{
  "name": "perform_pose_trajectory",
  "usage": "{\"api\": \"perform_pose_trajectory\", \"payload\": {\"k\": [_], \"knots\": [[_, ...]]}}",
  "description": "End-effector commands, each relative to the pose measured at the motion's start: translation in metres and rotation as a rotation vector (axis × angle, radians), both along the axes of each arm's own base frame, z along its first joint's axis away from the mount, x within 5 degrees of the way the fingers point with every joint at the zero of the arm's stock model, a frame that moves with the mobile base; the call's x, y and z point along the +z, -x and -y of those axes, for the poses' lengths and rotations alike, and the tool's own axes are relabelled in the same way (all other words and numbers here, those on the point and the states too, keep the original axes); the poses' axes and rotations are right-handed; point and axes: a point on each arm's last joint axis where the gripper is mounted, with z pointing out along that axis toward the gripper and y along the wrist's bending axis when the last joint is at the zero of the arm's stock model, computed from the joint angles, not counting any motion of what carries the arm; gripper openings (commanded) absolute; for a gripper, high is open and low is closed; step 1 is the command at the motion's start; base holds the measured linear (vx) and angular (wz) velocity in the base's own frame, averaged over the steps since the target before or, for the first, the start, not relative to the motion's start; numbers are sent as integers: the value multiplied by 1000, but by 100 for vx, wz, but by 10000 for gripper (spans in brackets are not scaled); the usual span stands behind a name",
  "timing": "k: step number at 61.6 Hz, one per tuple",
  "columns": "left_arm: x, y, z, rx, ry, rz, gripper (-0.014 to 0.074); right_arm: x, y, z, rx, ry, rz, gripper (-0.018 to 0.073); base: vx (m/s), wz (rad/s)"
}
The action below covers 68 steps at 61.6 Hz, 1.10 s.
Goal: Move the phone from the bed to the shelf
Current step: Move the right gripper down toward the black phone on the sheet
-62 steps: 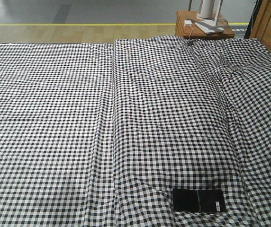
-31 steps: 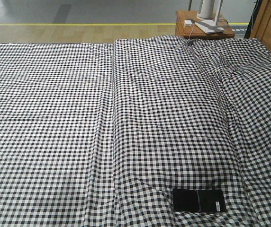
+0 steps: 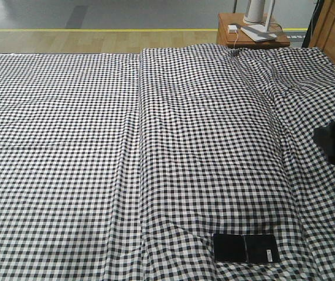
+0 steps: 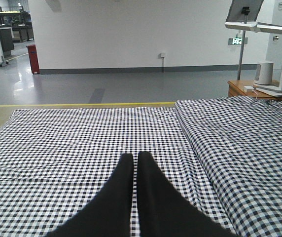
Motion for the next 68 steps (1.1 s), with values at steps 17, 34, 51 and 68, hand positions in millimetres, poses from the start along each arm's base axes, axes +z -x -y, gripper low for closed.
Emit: {"api": "perform_pose_trajectory", "payload": {"k": [17, 34, 51, 68], "knots": [[15, 2, 0, -5, 13, 105, 1, -6, -59, 11, -74, -60, -130, 639, 0, 0], [15, 2, 0, -5, 13, 105, 1, -31, -104, 73, -96, -262, -343, 629, 0, 0], [15, 2, 0, -5, 13, 105, 1, -99, -131, 115, -62, -452, -422, 612, 0, 0], [15, 2, 0, -5, 13, 105, 1, -191, -145, 123, 0, -476, -615, 604, 0, 0]]}}
